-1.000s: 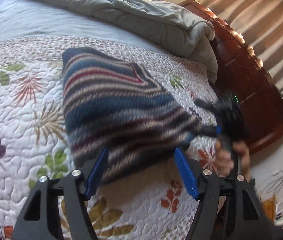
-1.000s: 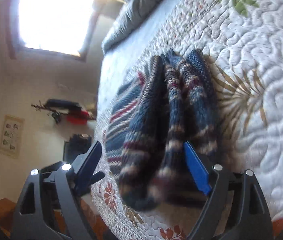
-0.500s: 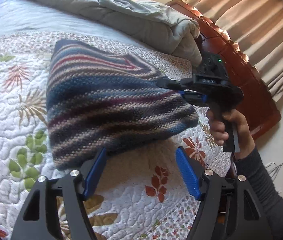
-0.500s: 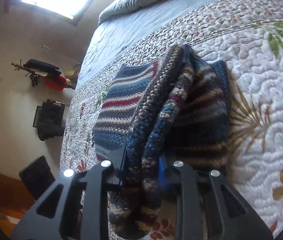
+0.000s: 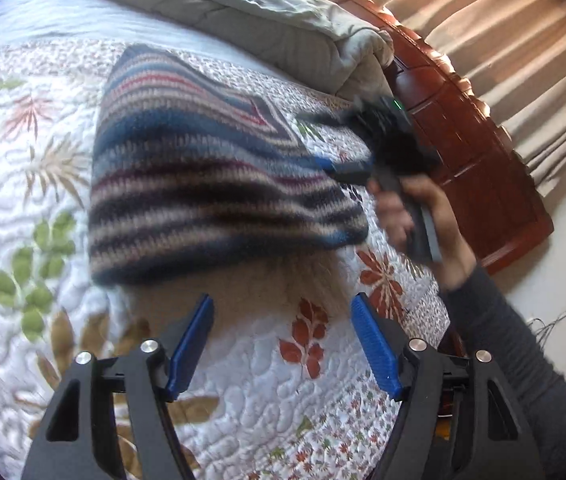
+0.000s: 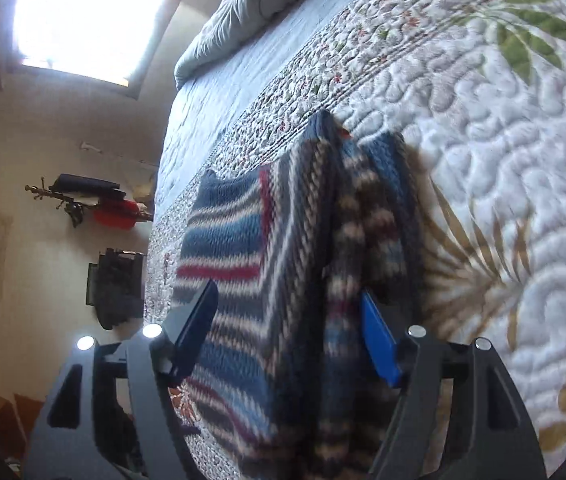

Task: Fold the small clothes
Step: 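Press the folded sweater flat with the right gripper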

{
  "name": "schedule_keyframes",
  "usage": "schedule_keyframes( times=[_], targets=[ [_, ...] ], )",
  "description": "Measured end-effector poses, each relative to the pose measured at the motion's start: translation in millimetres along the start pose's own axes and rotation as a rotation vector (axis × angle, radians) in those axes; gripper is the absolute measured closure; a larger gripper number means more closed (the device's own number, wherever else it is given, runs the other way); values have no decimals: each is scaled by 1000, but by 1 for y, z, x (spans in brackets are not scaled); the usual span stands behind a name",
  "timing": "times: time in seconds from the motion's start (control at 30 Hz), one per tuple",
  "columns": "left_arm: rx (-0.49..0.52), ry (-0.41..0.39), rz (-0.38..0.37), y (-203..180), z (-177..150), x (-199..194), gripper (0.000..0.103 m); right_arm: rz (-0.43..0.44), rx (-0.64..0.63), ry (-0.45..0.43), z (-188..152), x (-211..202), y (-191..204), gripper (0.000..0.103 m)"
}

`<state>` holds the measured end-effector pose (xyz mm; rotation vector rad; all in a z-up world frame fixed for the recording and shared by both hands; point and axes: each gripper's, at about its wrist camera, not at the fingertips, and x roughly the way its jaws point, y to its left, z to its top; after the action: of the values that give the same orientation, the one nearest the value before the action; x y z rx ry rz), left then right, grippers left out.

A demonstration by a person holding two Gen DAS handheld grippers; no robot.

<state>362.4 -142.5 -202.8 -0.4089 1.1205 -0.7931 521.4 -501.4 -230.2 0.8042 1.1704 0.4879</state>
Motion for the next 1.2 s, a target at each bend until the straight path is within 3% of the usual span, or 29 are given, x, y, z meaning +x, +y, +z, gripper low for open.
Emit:
schedule_keyframes(
  times=[0.1,0.13,0.17,0.33,0.4,0.53,0.6,0.7,0.73,0.77,0.87,1.0,1.03,1.07,1.2],
  targets=[
    [13,-3,10,-2,-13,5,32,-41,5,13,13,14,-2,39],
    [12,-1,7,-3,-17,6,32,-67,-5,1,17,17,2,57],
    [5,1,-3,-1,-22,7,32,-101,-42,-12,22,18,8,85],
    [-25,-2,-27,3,-36,6,32,-215,-284,-176,28,5,61,87],
    [-36,-4,-39,6,-40,5,32,-232,-243,-212,38,4,52,87],
    [-43,-2,-44,7,-44,2,32,-300,-127,-112,35,27,9,86],
    [-44,-1,-45,7,-42,0,32,-249,-71,-120,32,24,0,82],
    [-49,-2,-46,8,-41,-6,32,-148,-13,-126,22,6,-2,61],
    [-48,-4,-50,7,-40,-8,32,-147,-21,-127,15,-4,0,47],
    [-47,-7,-58,5,-38,-11,32,-164,-29,-123,2,-11,3,43],
    [-26,-28,-58,0,-27,-23,32,-150,-25,-96,-27,-37,-4,43],
    [-17,-52,-56,-4,-18,-33,32,-106,6,-64,-64,-38,0,44],
    [-20,-51,-56,-4,-18,-33,31,-103,9,-50,-70,-36,-1,54],
    [-25,-49,-60,-4,-18,-32,31,-108,7,-55,-73,-36,2,74],
    [-70,-37,-72,-1,-19,-30,31,-53,58,-136,-81,-59,-7,84]
  ],
)
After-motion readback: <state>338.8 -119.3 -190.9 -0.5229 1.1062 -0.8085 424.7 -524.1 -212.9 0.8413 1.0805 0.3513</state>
